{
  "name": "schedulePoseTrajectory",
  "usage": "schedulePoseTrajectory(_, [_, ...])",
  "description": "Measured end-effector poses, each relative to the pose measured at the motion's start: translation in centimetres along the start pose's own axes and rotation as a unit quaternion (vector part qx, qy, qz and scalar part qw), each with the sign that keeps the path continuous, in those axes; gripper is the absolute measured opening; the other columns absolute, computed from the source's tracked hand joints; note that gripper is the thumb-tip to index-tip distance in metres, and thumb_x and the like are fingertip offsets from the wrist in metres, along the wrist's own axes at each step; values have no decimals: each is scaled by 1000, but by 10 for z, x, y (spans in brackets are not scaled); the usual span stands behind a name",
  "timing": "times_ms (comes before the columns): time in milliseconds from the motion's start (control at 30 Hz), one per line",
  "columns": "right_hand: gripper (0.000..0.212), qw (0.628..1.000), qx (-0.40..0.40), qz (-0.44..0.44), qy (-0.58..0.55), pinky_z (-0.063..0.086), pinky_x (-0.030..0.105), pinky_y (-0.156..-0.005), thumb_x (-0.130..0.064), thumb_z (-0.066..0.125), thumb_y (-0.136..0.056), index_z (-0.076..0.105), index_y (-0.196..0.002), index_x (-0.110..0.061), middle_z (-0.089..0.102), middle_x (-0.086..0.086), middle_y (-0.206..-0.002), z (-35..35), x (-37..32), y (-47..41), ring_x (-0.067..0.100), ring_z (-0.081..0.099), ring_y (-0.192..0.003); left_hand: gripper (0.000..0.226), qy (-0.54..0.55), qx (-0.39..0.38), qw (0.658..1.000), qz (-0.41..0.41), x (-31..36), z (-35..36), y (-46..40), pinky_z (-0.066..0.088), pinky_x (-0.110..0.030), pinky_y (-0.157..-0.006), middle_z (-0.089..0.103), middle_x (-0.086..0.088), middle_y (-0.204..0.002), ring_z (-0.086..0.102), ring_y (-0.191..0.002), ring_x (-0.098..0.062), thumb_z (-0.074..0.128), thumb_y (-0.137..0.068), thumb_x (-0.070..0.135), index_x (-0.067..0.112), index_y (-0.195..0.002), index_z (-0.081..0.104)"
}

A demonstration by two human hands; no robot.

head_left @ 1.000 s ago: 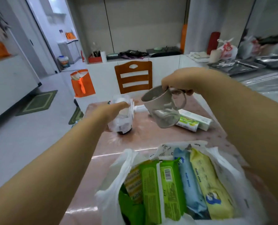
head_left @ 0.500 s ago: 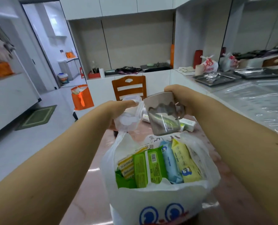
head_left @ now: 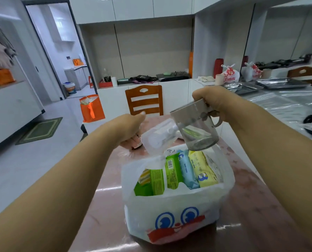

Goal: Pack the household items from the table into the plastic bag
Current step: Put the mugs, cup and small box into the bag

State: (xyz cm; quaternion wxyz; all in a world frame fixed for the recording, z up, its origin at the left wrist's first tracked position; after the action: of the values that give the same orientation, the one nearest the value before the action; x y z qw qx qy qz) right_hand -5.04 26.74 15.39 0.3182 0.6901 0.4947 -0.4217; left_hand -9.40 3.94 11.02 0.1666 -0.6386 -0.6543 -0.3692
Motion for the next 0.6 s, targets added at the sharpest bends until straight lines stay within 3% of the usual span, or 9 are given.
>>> schedulePoseTrajectory(67, [11, 1000, 8, 6, 28, 34, 25, -48, -13, 52, -75, 45, -66, -12, 60, 15, -77, -4, 1, 3, 29, 54, -65, 26, -82, 1, 996, 45, 1, -3, 13, 55, -34, -74, 63, -8, -88, 60, -76, -20, 47, -94, 32, 11, -87, 61])
schedulePoseTrajectory(100, [12, 999, 16, 11, 42, 35, 25, -50, -15, 52, -76, 46, -67, -12, 61, 15, -79, -8, 2, 4, 30, 55, -68, 21, -135, -15, 988, 74, 3, 0, 22, 52, -35, -80, 61, -5, -89, 57, -80, -18, 53, -89, 36, 17, -82, 59])
schedulePoseTrajectory(200, [14, 996, 47, 18, 69, 37, 25, -48, -18, 54, -79, 48, -69, -10, 59, 14, -76, -17, 2, 9, 28, 56, -63, 42, -336, -65, 930, 134, 0, 31, 46, 45, -34, -83, 60, 3, -83, 54, -80, -14, 66, -70, 66, 24, -76, 58])
schedulePoseTrajectory(300, [14, 992, 69, 20, 102, 38, 25, -45, -20, 54, -79, 50, -71, -8, 58, 13, -74, -24, 0, 13, 24, 54, -58, 39, -393, -40, 903, 168, -3, 59, 41, 49, -26, -71, 66, 0, -87, 59, -77, -15, 72, -77, 48, 14, -95, 66])
schedulePoseTrajectory(333, [14, 992, 70, 21, 107, 38, 25, -46, -21, 55, -79, 50, -72, -9, 58, 14, -76, -26, -1, 15, 24, 55, -59, 31, -333, -22, 929, 158, -4, 57, 36, 50, -24, -67, 67, -2, -86, 60, -75, -15, 70, -83, 37, 10, -97, 67])
schedulePoseTrajectory(400, [13, 992, 60, 23, 106, 41, 26, -50, -20, 55, -79, 50, -74, -10, 60, 15, -82, -28, -2, 18, 26, 58, -67, 18, -51, 12, 995, 90, -11, 34, 21, 52, -26, -62, 67, -8, -77, 60, -64, -15, 59, -91, 20, 4, -96, 65])
schedulePoseTrajectory(467, [12, 994, 38, 22, 95, 43, 27, -54, -19, 54, -81, 49, -74, -10, 59, 15, -84, -22, -3, 22, 27, 57, -72, 19, 258, 17, 966, 4, -24, 15, 11, 54, -31, -59, 68, -13, -74, 57, -54, -17, 49, -92, 11, -1, -97, 63])
schedulePoseTrajectory(500, [12, 996, 27, 19, 85, 43, 27, -55, -19, 54, -81, 48, -74, -11, 59, 14, -83, -17, -5, 25, 26, 56, -72, 20, 337, 17, 941, -14, -27, 9, 8, 53, -31, -57, 70, -14, -78, 55, -52, -16, 48, -92, 10, -2, -98, 63])
schedulePoseTrajectory(600, [13, 998, -7, 12, 54, 38, 24, -50, -19, 55, -82, 48, -73, -12, 57, 11, -76, 12, -8, 31, 22, 53, -65, 27, 399, 15, 917, -18, -32, 5, 5, 45, -23, -46, 73, -12, -94, 46, -50, -12, 52, -90, 12, 1, -112, 62])
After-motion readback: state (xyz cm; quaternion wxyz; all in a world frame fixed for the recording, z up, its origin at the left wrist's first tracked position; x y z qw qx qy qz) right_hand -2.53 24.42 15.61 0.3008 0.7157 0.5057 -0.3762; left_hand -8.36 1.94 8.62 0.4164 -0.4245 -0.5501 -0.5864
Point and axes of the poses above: each hand's wrist, its own y-axis away from the middle knuckle, its own z-axis out of the palm, x = y × z, the point moved 7 cm from there along -y, towards the middle knuckle
